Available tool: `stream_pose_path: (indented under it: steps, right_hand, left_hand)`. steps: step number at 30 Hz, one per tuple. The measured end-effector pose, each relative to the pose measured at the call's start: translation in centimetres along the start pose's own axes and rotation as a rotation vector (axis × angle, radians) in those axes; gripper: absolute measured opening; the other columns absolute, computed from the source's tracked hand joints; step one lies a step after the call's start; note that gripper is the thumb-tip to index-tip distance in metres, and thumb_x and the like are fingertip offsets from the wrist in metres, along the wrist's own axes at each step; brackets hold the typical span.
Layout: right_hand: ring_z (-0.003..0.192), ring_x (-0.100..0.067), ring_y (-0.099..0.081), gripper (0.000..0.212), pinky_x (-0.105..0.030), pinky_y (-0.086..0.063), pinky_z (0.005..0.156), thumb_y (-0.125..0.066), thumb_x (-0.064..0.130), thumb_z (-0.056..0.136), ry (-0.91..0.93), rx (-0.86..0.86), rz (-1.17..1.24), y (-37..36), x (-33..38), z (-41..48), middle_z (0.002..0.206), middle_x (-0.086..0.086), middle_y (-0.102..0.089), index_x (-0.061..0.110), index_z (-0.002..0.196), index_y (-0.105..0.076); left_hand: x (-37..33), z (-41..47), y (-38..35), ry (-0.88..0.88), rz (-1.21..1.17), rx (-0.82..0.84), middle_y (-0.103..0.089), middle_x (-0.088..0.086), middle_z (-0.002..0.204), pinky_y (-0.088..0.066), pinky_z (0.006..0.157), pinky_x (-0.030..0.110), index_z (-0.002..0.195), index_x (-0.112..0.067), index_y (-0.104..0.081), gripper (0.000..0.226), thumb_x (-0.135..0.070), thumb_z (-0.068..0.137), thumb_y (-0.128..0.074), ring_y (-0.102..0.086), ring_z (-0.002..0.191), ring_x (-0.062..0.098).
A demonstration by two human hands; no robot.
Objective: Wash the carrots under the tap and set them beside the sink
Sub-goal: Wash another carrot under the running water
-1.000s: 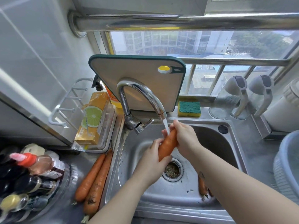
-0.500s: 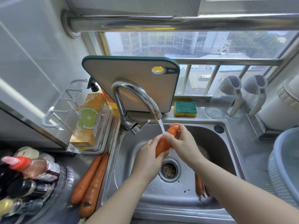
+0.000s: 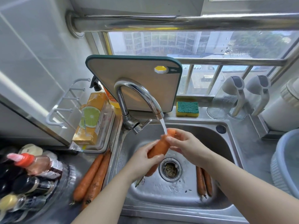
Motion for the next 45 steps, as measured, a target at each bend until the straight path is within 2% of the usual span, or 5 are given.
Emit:
stream_pose_path:
  steps: [7, 13, 26, 32, 45]
  right_hand:
    - [0.097, -0.02, -0.065, 0.02, -0.04, -0.047, 0.099, -0.048, 0.013, 0.097, -0.036, 0.107, 0.125, -0.7, 0.6, -0.1, 0.102, -0.007, -0.068, 0.01, 0.11, -0.063]
    - [0.078, -0.02, -0.065, 0.019, -0.034, -0.058, 0.08, -0.062, 0.019, 0.089, 0.063, -0.179, 0.008, -0.5, 0.9, 0.8, 0.083, -0.013, -0.066, 0.002, 0.087, -0.069]
    - [0.086, -0.016, -0.064, 0.02, -0.042, -0.052, 0.094, -0.058, 0.026, 0.093, 0.089, -0.075, -0.087, -0.7, 0.9, 0.8, 0.087, -0.003, -0.068, 0.01, 0.096, -0.07]
    - [0.072, -0.017, -0.062, 0.034, -0.048, -0.054, 0.086, -0.058, 0.035, 0.091, 0.098, -0.444, -0.132, 1.1, 1.5, 1.1, 0.075, -0.013, -0.07, 0.008, 0.076, -0.072]
    - [0.09, -0.021, -0.063, 0.009, -0.036, -0.055, 0.078, -0.054, 0.015, 0.095, 0.018, -0.466, 0.408, 6.1, 1.2, 0.1, 0.1, -0.008, -0.064, 0.014, 0.103, -0.058]
  left_hand:
    - [0.7, -0.3, -0.7, 0.144, -0.442, 0.194, -0.065, 0.004, 0.117, -0.052, 0.078, 0.022, 0.128, -0.026, -0.052, 0.049, -0.019, 0.082, -0.064, -0.064, 0.096, 0.01]
    - [0.7, -0.1, -0.6, 0.124, -0.374, 0.188, -0.066, 0.002, 0.116, -0.051, 0.079, 0.022, 0.132, -0.022, -0.051, 0.048, -0.021, 0.086, -0.065, -0.063, 0.098, 0.009]
    - [1.1, 0.0, -0.6, 0.155, -0.583, 0.293, -0.066, 0.006, 0.113, -0.051, 0.081, 0.024, 0.131, -0.018, -0.051, 0.047, -0.021, 0.085, -0.062, -0.064, 0.098, 0.011]
    - [-0.4, 1.6, -1.3, 0.128, -0.215, 0.083, -0.067, 0.005, 0.102, -0.055, 0.082, 0.034, 0.127, -0.017, -0.05, 0.04, -0.04, 0.094, -0.05, -0.067, 0.091, 0.019]
    - [-4.7, 6.9, -3.1, -0.058, 0.498, 0.005, -0.062, 0.004, 0.116, -0.046, 0.09, 0.036, 0.115, -0.04, -0.05, 0.046, -0.071, 0.082, -0.04, -0.057, 0.108, 0.025]
Point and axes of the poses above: each hand's wrist, its own z-axis towards the middle knuckle, its own y-axis out of the back of the hand, x = y × z, the point moved 6 cm from there along z, towards the middle knuckle
